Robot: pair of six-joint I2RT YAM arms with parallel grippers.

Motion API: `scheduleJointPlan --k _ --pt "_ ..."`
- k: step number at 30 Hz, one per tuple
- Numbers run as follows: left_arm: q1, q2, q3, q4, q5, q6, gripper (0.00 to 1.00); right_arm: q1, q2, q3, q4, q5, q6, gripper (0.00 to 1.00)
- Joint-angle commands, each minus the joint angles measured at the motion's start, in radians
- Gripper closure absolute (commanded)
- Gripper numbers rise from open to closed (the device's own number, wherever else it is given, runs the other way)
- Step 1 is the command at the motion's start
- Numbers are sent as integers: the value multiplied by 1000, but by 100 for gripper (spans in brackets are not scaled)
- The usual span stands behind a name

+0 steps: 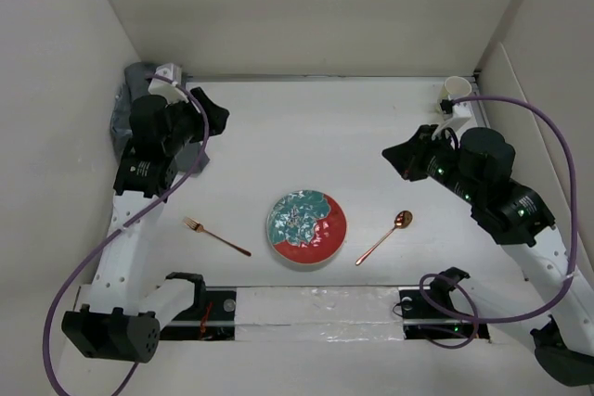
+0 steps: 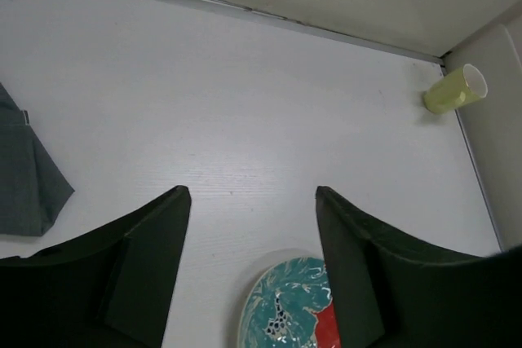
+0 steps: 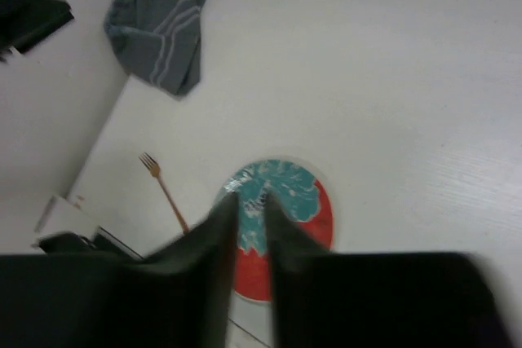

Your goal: Set the dinner table for one person

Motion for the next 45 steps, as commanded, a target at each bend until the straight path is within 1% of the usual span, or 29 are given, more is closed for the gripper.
scheduleJointPlan --k 1,2,3,4,5,6,7,9,11,12,13,14,15,16,19,20,21,23,27,32,35,38,42,43,44,45 --pt "2 -20 36 -7 -78 30 45 -10 -3 -13 19 13 -6 99" --pt "2 -9 40 -27 -89 54 58 -10 1 -13 10 15 -8 100" --pt "2 23 47 -35 -112 56 65 -10 4 -14 10 4 -8 100" --pt "2 45 54 -51 -167 59 77 -19 4 -28 15 -5 -11 100" --pt "2 69 65 -89 -193 68 100 -19 3 -37 26 -16 -9 100" --pt "2 123 82 -105 -224 81 100 -19 3 -45 32 -28 -9 100" --pt "2 147 88 -120 -298 85 100 -19 0 -53 39 -48 -9 100" --pt "2 218 79 -136 -369 99 100 -19 -2 -80 64 -56 -11 100" --pt "2 278 71 -137 -480 99 100 -29 7 -87 66 -70 -12 100" --pt "2 340 68 -136 -520 98 96 -29 24 -85 62 -79 -15 100" --pt "2 373 71 -133 -563 90 87 -29 32 -85 58 -94 -17 100" --pt "17 406 73 -122 -572 88 78 -29 39 -88 58 -102 -18 100" --pt "26 471 79 -108 -575 88 75 -29 43 -93 58 -107 -17 100" --pt "38 503 85 -88 -575 84 71 -29 47 -97 61 -114 -22 100" --pt "49 641 126 -64 -601 90 65 -29 43 -100 62 -114 -31 100" --pt "49 749 192 -73 -623 93 65 -29 35 -109 58 -117 -32 100" --pt "49 750 192 -73 -632 93 65 -29 35 -110 58 -117 -32 100" --pt "49 837 247 -79 -660 95 65 -29 24 -122 52 -122 -31 100" --pt "58 933 329 -91 -678 93 65 -38 -2 -160 41 -133 -15 100" --pt "68 1058 445 -151 -706 88 65 -38 -11 -182 32 -122 -2 100" --pt "93 1071 459 -159 -710 67 68 -38 -3 -177 24 -119 -3 100" --pt "115 1071 456 -136 -681 79 68 -38 9 -179 19 -116 -9 100" --pt "115 1096 469 -144 -640 111 68 -38 13 -188 35 -137 -8 100" --pt "115 1096 464 -139 -637 117 70 -38 18 -189 41 -143 -8 100" --pt "115 1096 450 -134 -632 118 77 -38 27 -186 47 -151 -6 100" --pt "115 1096 450 -134 -634 118 77 -38 27 -185 47 -153 -8 100"
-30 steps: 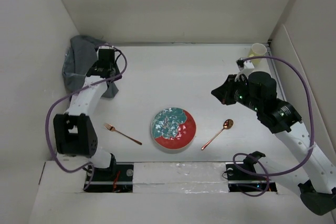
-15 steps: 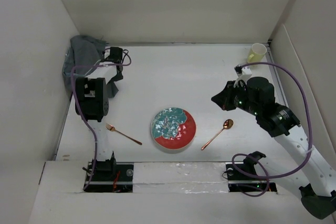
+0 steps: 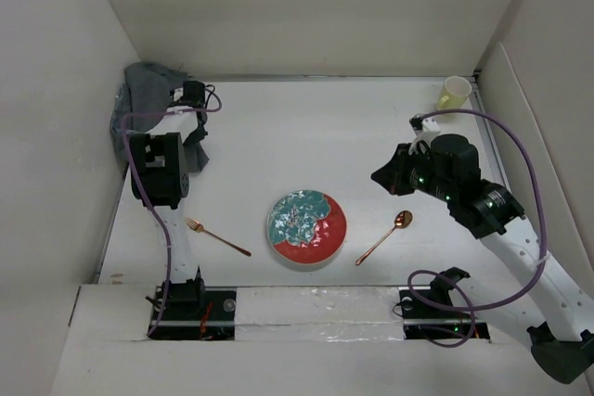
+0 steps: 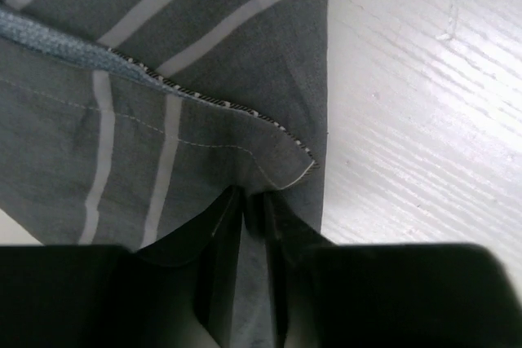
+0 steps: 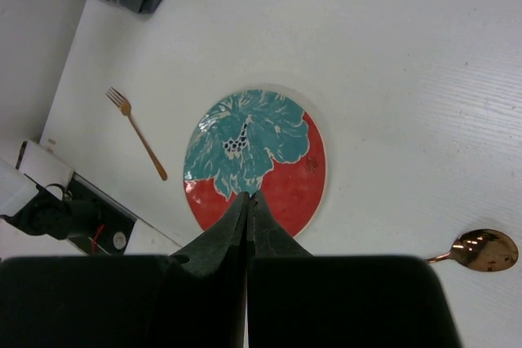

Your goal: Set the dinner table for one person

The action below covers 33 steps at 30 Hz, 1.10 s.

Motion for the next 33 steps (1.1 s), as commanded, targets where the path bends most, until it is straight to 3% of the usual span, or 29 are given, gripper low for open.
scheduleJointPlan --k 1,3,8,10,12,15,20,23,25,28,33 --pt "-4 -2 12 -7 12 18 88 -4 11 5 41 -31 0 100" --pt "-4 -11 1 -4 15 12 99 -4 17 5 50 -34 0 100" --pt "-28 -86 -5 13 88 0 100 -4 38 -21 87 -45 0 95" --pt "-85 -102 24 20 139 -2 100 -4 49 -32 122 -43 6 84" --pt "-147 -114 108 10 221 -26 100 -4 74 -44 150 -36 13 71" --pt "-230 -100 275 -30 277 -36 100 -4 117 -37 199 -22 25 61" --pt "-413 -45 650 -163 314 15 100 -4 176 -1 223 16 40 55" --pt "-439 -87 734 -178 308 20 100 -13 204 5 242 33 48 52" --pt "-418 -147 687 -141 313 6 100 -23 223 20 250 26 52 50" --pt "-347 -307 492 -57 302 -2 100 -32 253 34 257 29 52 46" --pt "-171 -522 78 98 338 -43 100 -50 324 28 277 69 57 39"
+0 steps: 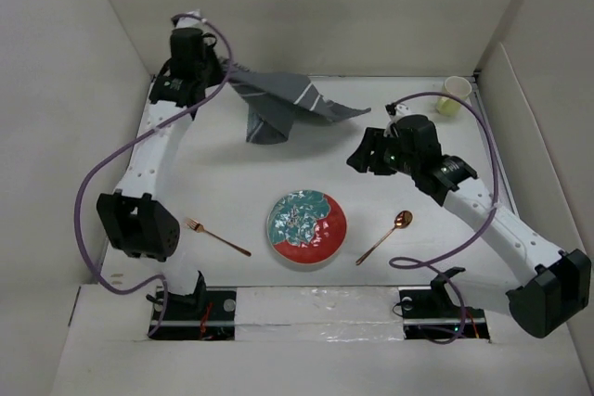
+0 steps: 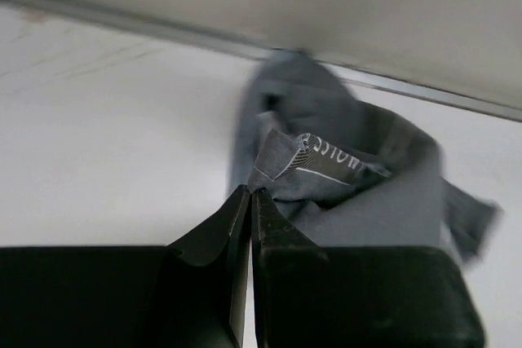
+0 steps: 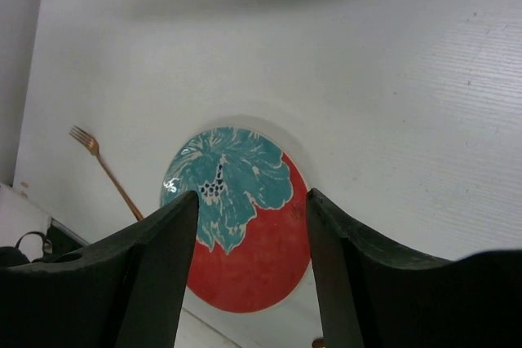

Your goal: Set the dinner table for one person

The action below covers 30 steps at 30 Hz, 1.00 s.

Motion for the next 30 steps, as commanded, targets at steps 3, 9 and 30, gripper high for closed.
scheduleJointPlan --k 3,9,30 --pt "110 -143 -365 162 20 -51 100 -43 106 41 61 77 34 36" --pt "110 -201 -640 267 61 -161 100 -77 290 60 81 118 129 33" --pt "110 -293 -844 356 115 -241 100 -57 821 375 -36 394 554 47"
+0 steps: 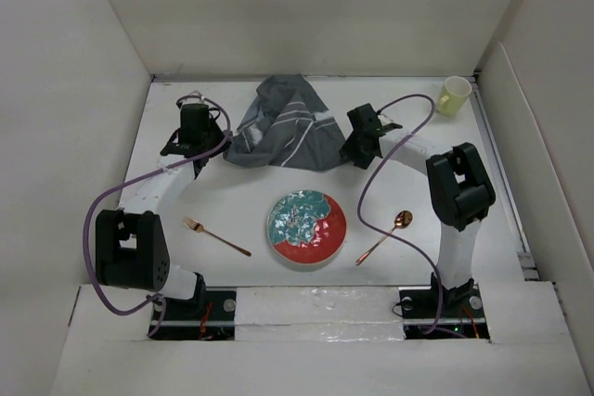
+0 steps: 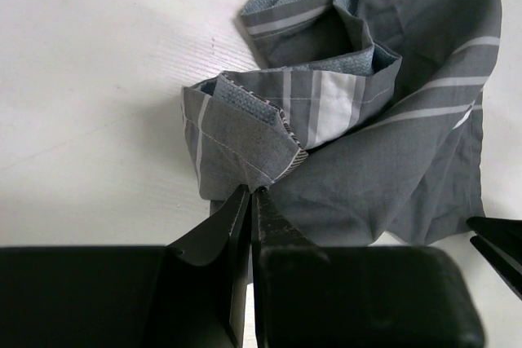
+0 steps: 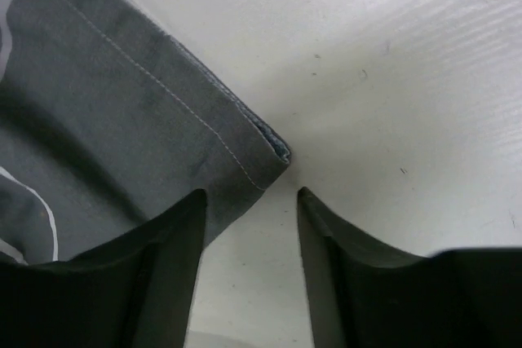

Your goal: Set the dinner table for one person

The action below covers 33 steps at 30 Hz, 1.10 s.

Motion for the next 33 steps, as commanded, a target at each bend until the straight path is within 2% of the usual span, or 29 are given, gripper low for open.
scheduleJointPlan --k 1,10,13,17,20,23,25,27,30,33 --pt "2 -30 -14 48 39 -4 100 -5 29 62 -59 71 125 51" --pt "2 -32 10 31 24 16 100 -24 98 87 -99 43 288 67" --pt "2 -36 21 19 9 29 100 -24 99 70 -89 66 323 78" --pt "2 -44 29 14 9 35 100 -35 66 47 -33 71 322 100" --pt "2 -44 70 -4 -27 38 100 -44 27 73 -16 114 250 100" --pt "2 -55 176 -48 -42 45 100 -44 -100 82 10 172 117 100" --pt "2 -78 287 -71 -56 50 100 -35 -258 70 27 194 39 100" --pt "2 -123 389 -125 -86 50 100 -35 -426 85 33 209 -121 100" --pt "2 -169 463 -148 -108 41 100 -35 -571 110 15 188 -205 100" --pt "2 -238 547 -171 -113 15 100 -35 -697 217 -71 181 -273 100"
